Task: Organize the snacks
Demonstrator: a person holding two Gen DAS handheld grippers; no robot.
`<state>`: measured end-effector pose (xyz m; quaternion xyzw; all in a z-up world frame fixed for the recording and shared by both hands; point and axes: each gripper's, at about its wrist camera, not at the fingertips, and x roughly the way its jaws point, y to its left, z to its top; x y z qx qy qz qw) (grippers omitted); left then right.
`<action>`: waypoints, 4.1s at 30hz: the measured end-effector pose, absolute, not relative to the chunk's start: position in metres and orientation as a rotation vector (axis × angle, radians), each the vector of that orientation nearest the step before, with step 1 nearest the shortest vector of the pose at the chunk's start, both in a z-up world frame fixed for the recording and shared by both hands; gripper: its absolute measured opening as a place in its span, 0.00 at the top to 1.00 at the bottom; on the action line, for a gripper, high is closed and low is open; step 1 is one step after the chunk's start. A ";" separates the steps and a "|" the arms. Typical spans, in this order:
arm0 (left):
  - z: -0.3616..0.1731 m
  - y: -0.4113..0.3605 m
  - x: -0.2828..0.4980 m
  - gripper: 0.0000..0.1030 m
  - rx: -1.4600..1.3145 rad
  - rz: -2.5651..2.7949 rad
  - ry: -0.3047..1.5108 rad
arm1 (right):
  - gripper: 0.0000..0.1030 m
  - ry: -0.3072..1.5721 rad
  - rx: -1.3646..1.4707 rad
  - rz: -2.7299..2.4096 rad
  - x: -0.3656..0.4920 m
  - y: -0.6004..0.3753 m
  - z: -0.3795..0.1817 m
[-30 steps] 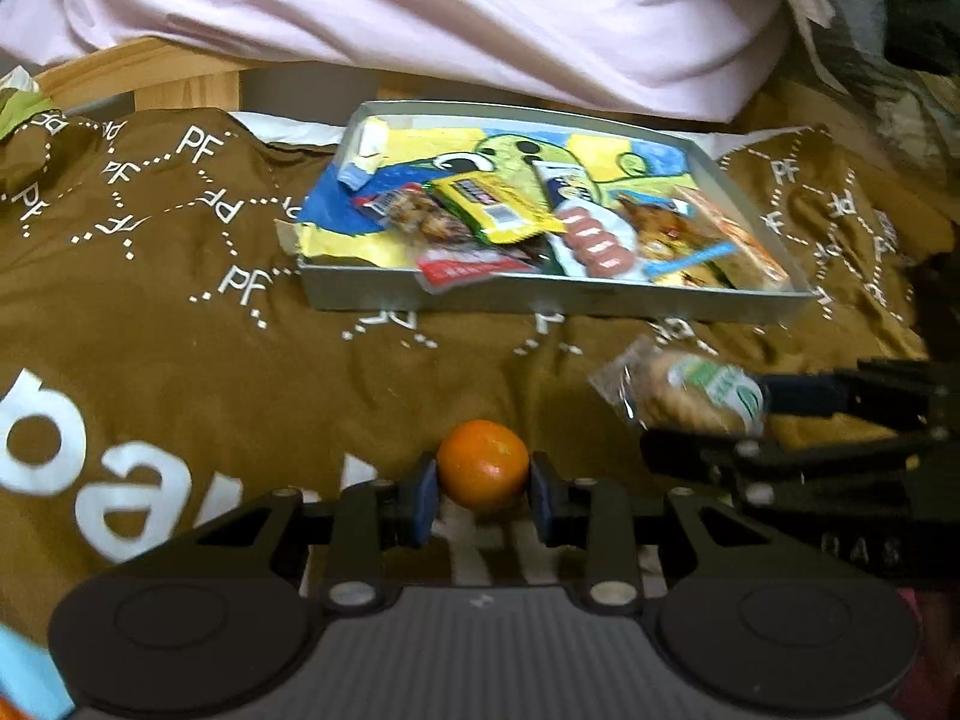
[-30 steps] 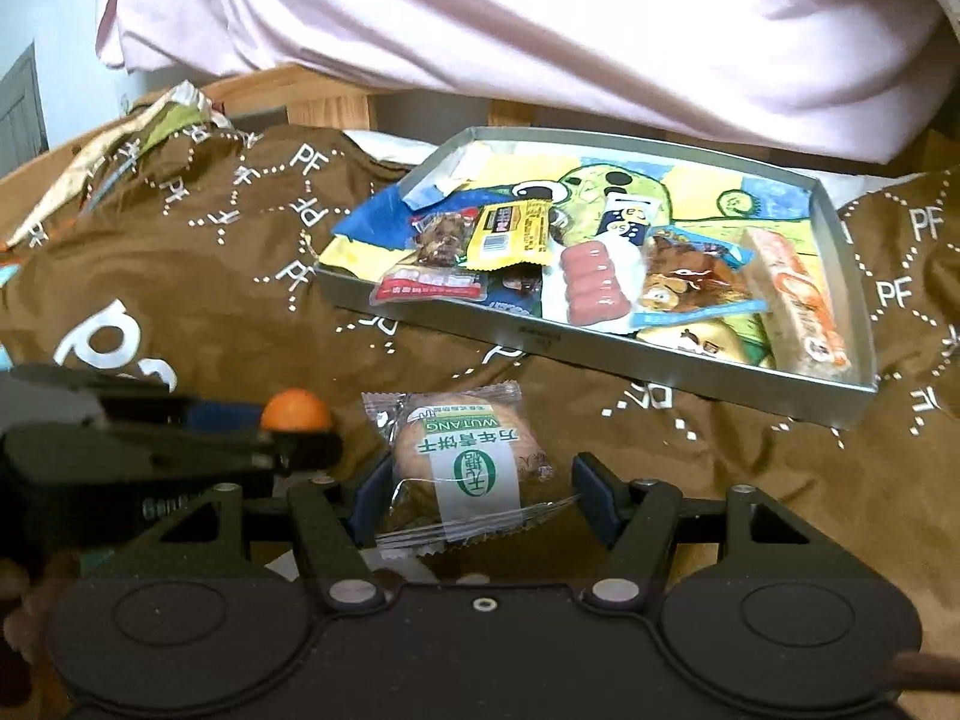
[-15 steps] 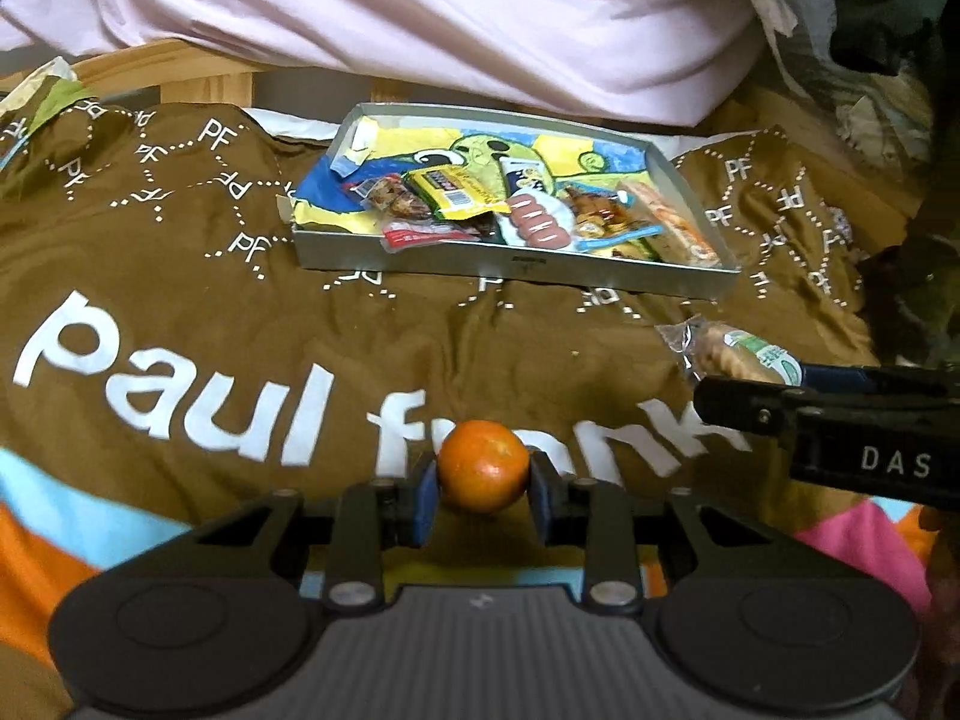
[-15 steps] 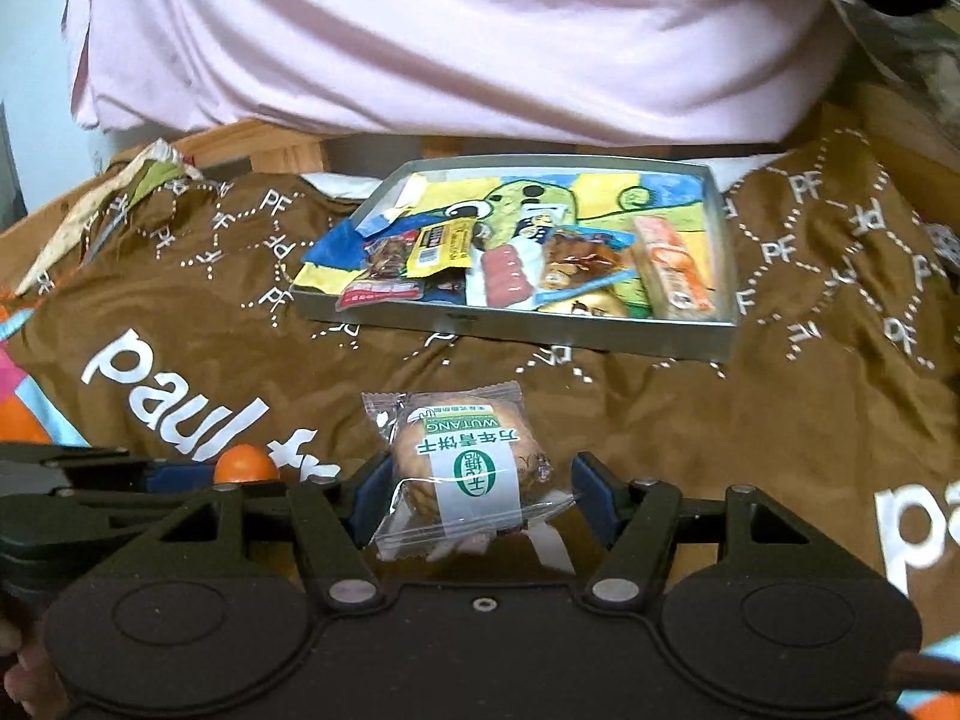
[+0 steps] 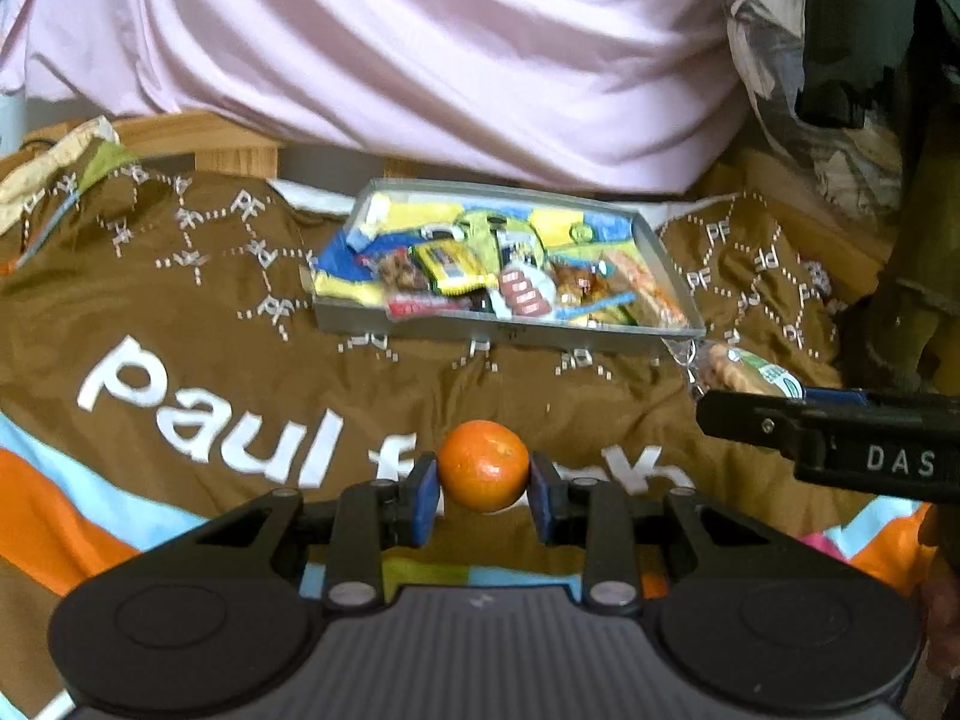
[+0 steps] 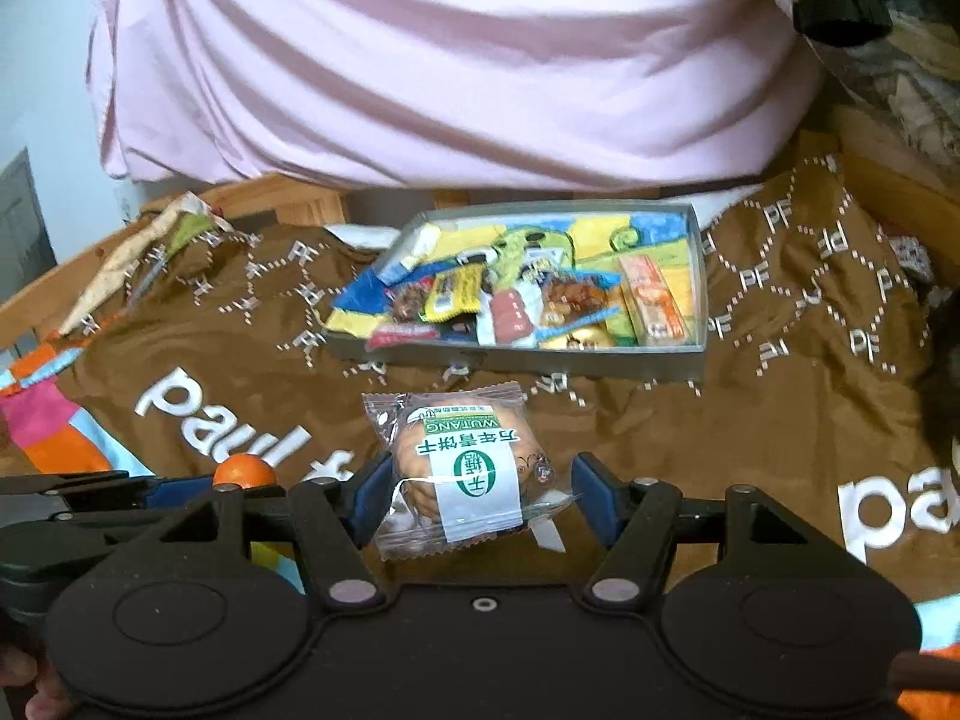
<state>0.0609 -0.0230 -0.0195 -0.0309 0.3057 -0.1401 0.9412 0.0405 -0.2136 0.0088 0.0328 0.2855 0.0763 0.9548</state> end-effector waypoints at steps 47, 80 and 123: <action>-0.027 -0.118 0.344 0.66 0.082 -0.250 0.618 | 0.36 0.397 -0.153 0.130 0.298 -0.280 -0.024; -0.039 -0.122 0.360 0.46 0.033 -0.240 0.657 | 0.09 0.466 -0.150 0.059 0.312 -0.285 -0.050; 0.035 -0.036 0.181 0.00 -0.118 0.033 0.349 | 0.01 0.255 -0.049 0.084 0.159 -0.255 0.032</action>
